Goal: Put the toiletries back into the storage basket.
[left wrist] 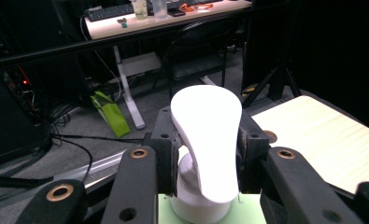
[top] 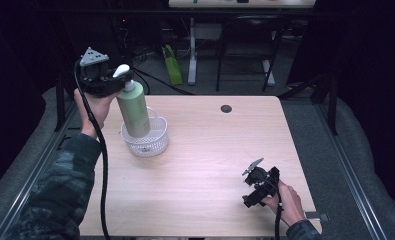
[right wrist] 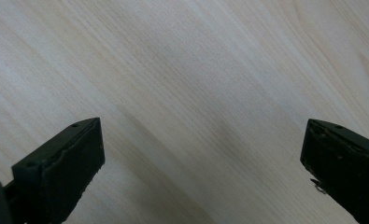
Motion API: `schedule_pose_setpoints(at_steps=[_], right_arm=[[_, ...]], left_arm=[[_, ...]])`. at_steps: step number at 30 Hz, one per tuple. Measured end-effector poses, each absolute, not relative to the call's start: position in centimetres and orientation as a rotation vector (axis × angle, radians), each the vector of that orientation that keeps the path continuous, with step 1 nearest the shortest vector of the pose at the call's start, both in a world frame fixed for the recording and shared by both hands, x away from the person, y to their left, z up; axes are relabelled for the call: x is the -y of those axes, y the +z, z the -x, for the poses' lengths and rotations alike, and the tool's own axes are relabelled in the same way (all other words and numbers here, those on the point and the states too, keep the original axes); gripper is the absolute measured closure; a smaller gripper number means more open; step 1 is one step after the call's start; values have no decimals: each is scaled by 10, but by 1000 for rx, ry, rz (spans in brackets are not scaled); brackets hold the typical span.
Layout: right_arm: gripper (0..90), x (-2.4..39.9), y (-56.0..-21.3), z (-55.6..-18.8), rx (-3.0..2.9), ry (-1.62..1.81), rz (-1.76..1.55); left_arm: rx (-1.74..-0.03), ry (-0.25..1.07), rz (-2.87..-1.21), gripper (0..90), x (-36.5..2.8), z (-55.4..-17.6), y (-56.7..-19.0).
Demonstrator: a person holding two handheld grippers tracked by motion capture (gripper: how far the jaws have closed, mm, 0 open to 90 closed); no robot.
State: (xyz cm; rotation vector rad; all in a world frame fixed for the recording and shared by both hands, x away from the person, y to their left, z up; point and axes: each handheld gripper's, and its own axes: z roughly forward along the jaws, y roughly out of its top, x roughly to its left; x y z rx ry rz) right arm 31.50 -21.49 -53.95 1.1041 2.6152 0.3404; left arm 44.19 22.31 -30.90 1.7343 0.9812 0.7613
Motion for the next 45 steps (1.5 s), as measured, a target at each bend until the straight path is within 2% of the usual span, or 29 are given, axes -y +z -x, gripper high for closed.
schedule_pose_setpoints(at_steps=[45], right_arm=[[0, 214, -539, -315, -2627, 319, -1087]], left_arm=[[-1002, 710, -1782, 665, -220, -449, -365]])
